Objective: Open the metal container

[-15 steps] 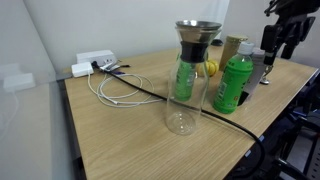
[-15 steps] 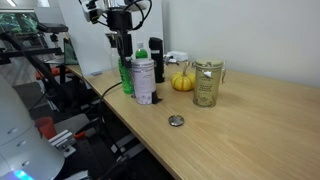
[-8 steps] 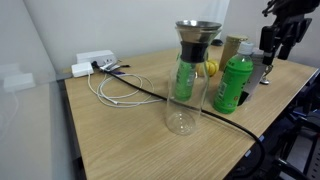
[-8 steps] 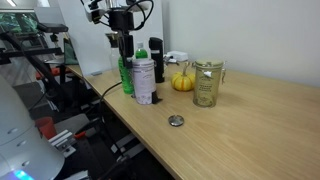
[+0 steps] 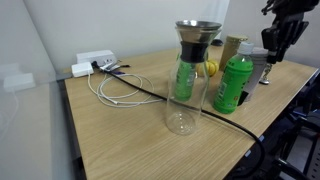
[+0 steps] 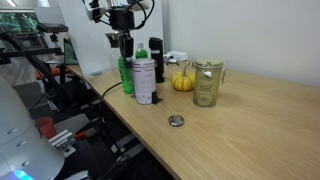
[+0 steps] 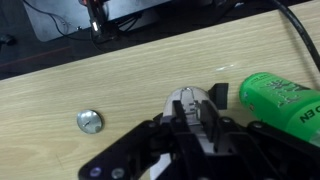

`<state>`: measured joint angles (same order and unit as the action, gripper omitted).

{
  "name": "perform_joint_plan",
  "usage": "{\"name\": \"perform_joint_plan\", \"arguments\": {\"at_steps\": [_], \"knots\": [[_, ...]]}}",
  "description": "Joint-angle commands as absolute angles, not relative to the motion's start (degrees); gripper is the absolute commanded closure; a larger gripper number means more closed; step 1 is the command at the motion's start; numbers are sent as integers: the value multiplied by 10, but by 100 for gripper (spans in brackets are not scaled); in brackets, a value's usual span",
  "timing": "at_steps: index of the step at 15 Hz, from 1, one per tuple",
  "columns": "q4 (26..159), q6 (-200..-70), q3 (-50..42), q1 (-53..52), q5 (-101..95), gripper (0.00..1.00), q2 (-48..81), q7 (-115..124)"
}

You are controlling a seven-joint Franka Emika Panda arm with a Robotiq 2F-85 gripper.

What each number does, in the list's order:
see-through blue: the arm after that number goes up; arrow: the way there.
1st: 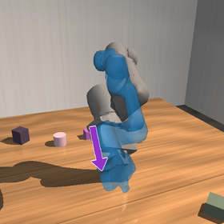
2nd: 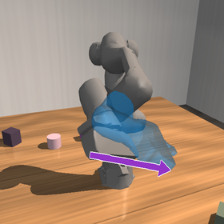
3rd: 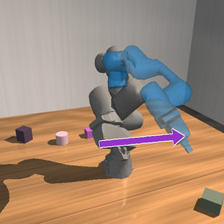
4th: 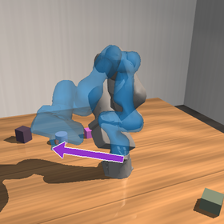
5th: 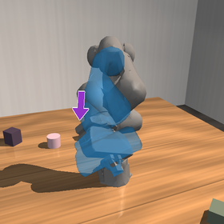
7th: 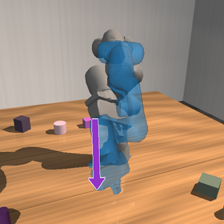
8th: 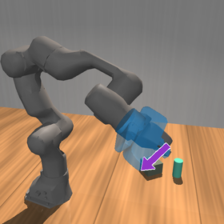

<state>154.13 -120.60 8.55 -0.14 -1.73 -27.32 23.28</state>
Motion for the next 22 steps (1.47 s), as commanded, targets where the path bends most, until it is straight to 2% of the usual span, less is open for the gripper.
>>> {"name": "perform_joint_plan", "arguments": {"at_steps": [1, 12, 22], "knots": [[1533, -1199, 83, 5, -26, 89, -265, 229], [1517, -1167, 80, 4, -23, 94, -271, 225], [1503, -1164, 78, 5, -27, 94, -265, 218]]}}
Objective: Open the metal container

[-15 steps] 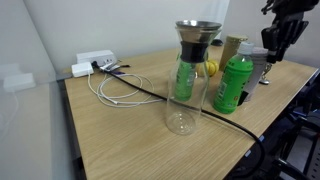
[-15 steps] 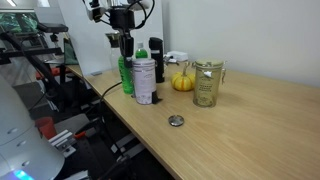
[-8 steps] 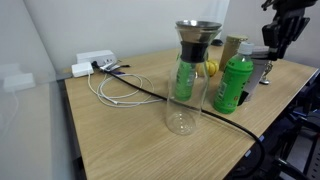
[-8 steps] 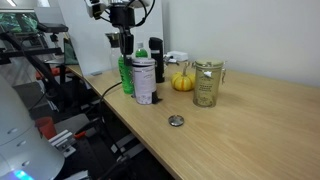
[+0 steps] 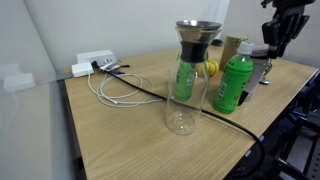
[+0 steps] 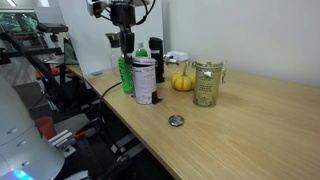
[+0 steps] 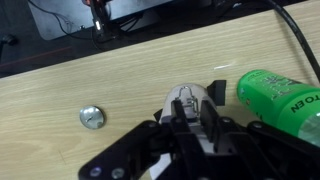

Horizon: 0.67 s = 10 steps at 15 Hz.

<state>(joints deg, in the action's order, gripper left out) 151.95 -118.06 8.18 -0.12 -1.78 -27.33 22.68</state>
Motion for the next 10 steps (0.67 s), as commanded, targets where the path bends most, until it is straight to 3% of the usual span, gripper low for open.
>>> {"name": "perform_joint_plan", "arguments": {"at_steps": [1, 10], "knots": [[1502, -1165, 78, 5, -28, 94, -265, 217], [1487, -1155, 79, 5, -32, 94, -260, 211]]}}
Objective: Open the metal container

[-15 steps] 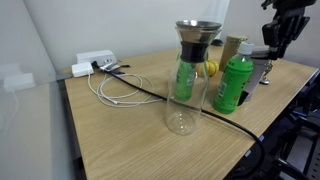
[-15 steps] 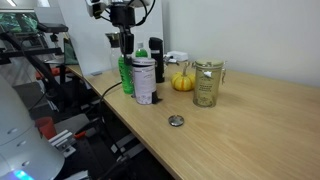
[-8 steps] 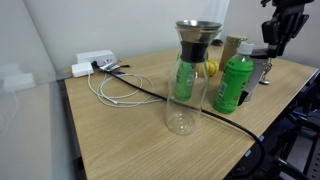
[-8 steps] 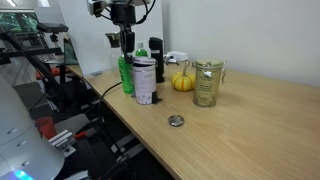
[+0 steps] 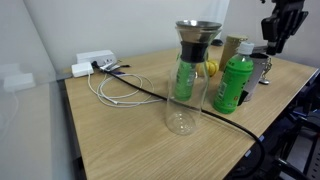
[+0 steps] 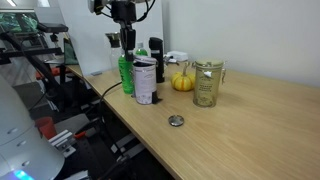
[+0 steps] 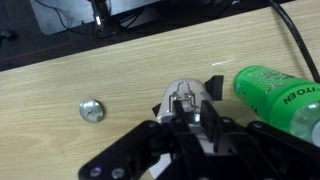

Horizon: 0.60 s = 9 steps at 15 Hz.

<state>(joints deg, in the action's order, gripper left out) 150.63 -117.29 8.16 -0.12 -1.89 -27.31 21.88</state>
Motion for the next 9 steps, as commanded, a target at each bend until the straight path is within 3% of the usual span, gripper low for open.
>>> {"name": "perform_joint_plan", "arguments": {"at_steps": [1, 9], "knots": [[1486, -1154, 79, 5, -33, 94, -259, 210], [1469, -1153, 80, 5, -40, 94, -248, 211]]}}
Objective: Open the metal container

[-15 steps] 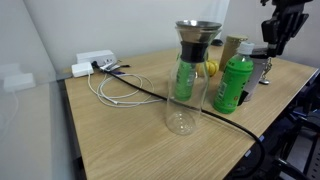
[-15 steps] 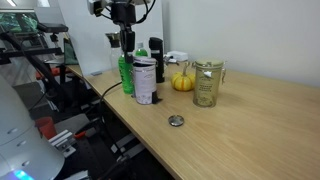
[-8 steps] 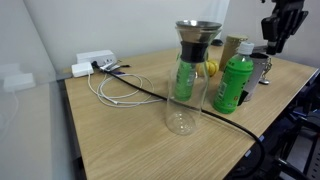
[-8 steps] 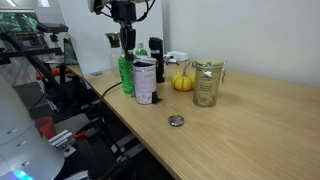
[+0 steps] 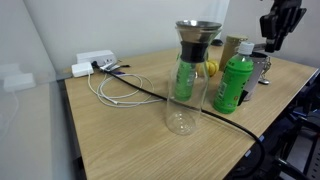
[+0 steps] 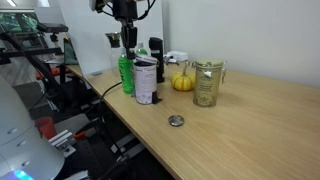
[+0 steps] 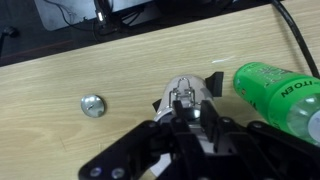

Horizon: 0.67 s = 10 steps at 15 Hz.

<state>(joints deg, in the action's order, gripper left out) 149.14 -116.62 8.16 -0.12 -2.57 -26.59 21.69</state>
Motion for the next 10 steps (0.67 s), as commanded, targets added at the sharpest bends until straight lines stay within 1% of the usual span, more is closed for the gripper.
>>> {"name": "perform_joint_plan", "arguments": {"at_steps": [1, 10], "knots": [[1466, -1153, 80, 5, -42, 94, -247, 211], [1452, -1139, 80, 4, -49, 94, -240, 207]]}}
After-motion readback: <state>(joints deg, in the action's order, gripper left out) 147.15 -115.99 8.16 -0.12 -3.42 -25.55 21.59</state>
